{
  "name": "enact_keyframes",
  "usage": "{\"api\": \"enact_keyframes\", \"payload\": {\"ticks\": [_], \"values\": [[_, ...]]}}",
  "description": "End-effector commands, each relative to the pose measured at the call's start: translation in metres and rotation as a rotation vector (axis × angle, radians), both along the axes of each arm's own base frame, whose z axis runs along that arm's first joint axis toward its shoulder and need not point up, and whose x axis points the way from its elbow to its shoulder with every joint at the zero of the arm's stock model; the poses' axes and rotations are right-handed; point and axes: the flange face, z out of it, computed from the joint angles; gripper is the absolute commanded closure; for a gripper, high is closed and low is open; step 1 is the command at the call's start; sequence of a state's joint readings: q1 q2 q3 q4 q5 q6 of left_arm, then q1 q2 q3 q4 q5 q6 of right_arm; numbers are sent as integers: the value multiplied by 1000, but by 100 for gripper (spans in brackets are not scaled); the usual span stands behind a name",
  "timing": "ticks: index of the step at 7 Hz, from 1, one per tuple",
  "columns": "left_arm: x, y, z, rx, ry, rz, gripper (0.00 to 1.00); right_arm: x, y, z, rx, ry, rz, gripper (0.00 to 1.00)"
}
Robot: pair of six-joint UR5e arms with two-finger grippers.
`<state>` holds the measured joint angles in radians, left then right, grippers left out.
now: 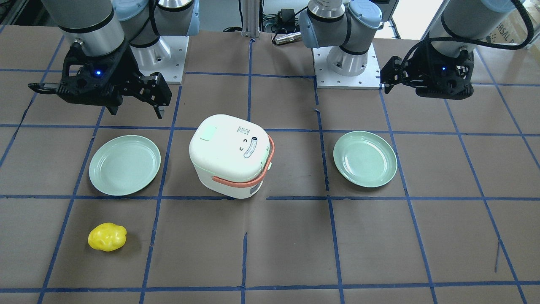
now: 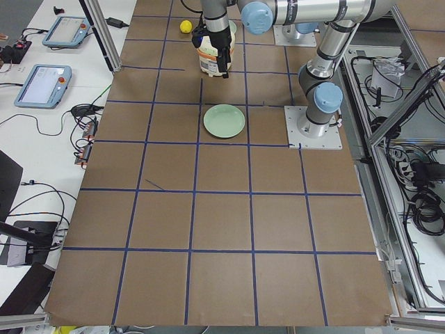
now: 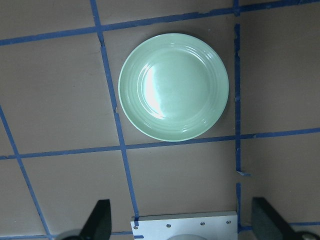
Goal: Press rice cooker button
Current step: 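Move the right gripper over the rice cooker's green lid button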
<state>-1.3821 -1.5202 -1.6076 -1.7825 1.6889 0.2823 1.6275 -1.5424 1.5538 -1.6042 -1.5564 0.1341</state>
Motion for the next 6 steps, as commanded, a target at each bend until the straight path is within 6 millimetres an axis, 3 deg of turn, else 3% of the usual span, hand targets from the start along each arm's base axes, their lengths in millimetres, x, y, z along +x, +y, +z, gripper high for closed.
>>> {"api": "enact_keyframes", "payload": {"ticks": [1, 3, 5, 6], "values": [[0, 0, 0, 0, 0, 0, 0, 8, 2, -2, 3, -7, 12, 0], [0, 0, 0, 0, 0, 0, 0, 22, 0, -8, -4, -26, 33, 0], [0, 0, 0, 0, 0, 0, 0, 66, 8, -30, 22, -32, 31, 0], [0, 0, 0, 0, 0, 0, 0, 82, 15, -41, 14, -36, 23, 12]]}}
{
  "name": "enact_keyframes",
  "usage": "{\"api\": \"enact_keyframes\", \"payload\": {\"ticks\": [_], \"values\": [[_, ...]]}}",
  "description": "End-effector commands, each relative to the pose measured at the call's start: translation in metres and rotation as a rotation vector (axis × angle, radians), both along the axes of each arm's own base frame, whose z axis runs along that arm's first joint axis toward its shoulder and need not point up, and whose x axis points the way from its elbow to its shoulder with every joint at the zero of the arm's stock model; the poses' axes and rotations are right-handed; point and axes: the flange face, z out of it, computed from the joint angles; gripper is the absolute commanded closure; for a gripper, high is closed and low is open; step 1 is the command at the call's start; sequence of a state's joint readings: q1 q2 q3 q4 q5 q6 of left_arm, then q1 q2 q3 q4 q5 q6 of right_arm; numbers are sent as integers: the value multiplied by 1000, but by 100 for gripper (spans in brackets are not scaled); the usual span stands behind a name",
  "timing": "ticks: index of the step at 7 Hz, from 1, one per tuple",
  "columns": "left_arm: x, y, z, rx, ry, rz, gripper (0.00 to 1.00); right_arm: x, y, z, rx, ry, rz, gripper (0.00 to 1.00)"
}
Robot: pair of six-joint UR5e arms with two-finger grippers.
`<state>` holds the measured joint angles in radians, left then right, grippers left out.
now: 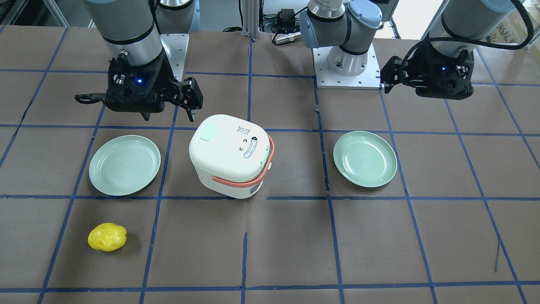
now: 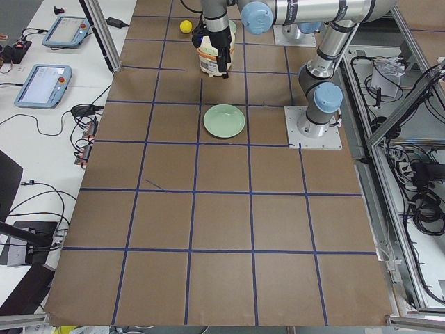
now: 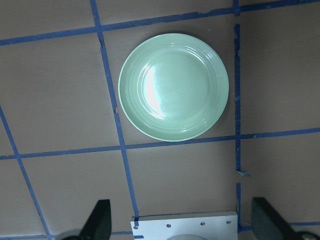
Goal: Press rice cooker button
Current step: 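Move the right gripper over the rice cooker's green lid button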
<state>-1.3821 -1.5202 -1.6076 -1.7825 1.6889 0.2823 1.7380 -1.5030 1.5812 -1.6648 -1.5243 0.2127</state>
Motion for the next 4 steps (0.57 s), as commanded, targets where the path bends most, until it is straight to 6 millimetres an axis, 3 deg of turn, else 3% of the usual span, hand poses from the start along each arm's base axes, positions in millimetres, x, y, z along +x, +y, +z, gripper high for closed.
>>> {"api": "enact_keyframes", "payload": {"ticks": [1, 2, 3, 4], "values": [[0, 0, 0, 0, 0, 0, 0, 29, 15, -28, 1, -5, -16, 43], [0, 0, 0, 0, 0, 0, 0, 30, 15, -37, -6, -10, -8, 66], [0, 0, 0, 0, 0, 0, 0, 32, 15, -40, 4, -27, -12, 80], [0, 0, 0, 0, 0, 0, 0, 32, 16, -46, 15, -26, -14, 86]]}}
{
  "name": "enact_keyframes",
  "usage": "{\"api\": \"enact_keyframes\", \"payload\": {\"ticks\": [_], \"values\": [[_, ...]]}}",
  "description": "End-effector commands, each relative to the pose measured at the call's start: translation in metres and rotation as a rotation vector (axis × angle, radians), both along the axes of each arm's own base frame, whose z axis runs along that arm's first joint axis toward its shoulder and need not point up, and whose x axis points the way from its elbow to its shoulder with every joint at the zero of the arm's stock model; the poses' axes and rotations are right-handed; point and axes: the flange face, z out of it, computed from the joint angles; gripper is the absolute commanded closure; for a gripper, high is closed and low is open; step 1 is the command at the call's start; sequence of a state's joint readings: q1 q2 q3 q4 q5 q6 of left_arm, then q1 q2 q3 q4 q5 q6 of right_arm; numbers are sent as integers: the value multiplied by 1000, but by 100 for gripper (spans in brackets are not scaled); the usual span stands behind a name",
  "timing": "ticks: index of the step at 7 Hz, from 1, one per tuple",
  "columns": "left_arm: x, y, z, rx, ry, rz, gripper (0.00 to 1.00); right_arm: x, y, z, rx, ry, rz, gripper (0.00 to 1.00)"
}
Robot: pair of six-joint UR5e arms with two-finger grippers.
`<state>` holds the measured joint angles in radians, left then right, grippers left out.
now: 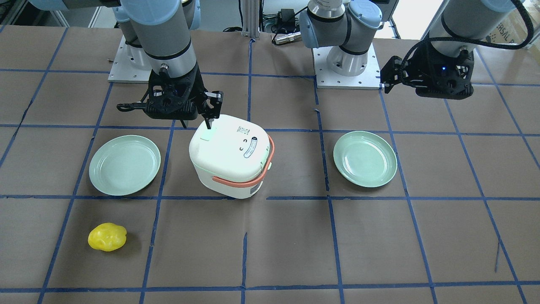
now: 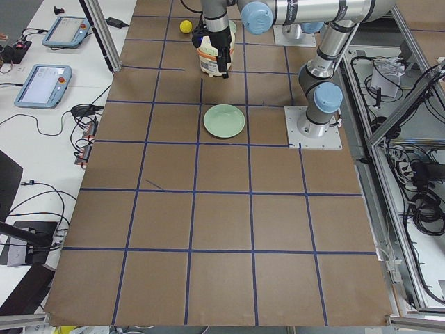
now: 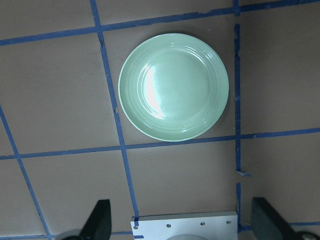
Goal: Press rice cooker button
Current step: 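Lower the right gripper and press down on the green lid button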
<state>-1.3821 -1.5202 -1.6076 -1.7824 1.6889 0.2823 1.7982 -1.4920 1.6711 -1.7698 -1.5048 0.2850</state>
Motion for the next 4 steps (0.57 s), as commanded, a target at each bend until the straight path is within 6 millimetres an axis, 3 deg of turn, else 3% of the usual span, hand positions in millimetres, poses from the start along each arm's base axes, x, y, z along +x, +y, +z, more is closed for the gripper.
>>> {"api": "enact_keyframes", "payload": {"ticks": [1, 4], "values": [[0, 0, 0, 0, 0, 0, 0, 0, 5, -18, 32, -1, -4, 88], [0, 0, 0, 0, 0, 0, 0, 0, 8, -52, 33, -3, -4, 86]]}}
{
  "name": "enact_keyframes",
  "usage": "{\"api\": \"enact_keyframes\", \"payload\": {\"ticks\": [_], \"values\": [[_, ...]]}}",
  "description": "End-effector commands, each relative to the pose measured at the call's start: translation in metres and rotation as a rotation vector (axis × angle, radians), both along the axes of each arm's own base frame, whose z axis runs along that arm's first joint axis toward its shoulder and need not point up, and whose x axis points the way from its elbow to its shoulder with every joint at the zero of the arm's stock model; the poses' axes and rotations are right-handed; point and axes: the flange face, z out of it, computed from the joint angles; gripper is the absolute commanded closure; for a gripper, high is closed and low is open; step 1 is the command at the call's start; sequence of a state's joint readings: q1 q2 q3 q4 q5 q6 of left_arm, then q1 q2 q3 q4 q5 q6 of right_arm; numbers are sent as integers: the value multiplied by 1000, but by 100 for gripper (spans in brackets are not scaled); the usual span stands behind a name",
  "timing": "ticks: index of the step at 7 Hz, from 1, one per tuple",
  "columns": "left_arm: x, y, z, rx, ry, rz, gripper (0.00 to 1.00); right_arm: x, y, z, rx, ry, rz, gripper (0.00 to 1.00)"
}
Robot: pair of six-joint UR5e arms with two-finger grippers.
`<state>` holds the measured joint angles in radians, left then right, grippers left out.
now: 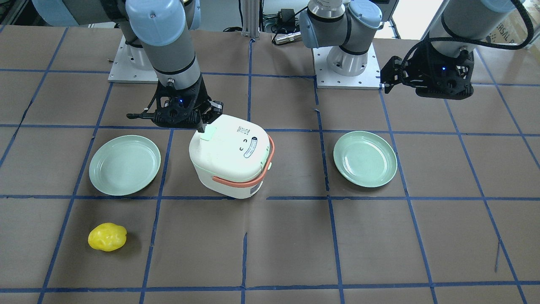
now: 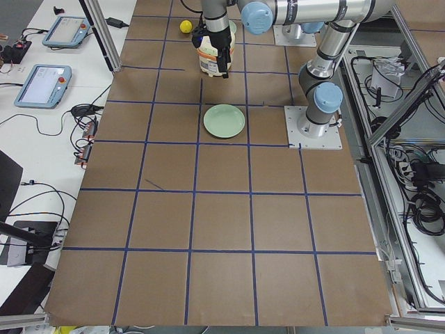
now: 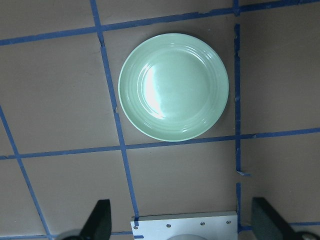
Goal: Press rice cooker button
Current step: 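Lower the right gripper and press down on the green lid button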
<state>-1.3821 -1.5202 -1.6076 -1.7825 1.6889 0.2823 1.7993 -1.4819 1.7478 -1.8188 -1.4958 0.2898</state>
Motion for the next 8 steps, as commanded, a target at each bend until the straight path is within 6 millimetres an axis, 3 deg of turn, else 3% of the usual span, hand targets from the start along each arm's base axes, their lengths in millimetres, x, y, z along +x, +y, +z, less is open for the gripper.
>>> {"api": "enact_keyframes", "payload": {"ticks": [1, 8], "values": [[0, 0, 0, 0, 0, 0, 0, 0, 3, -18, -8, -4, -2, 86], [0, 0, 0, 0, 0, 0, 0, 2, 3, -23, 7, -21, -2, 85]]}}
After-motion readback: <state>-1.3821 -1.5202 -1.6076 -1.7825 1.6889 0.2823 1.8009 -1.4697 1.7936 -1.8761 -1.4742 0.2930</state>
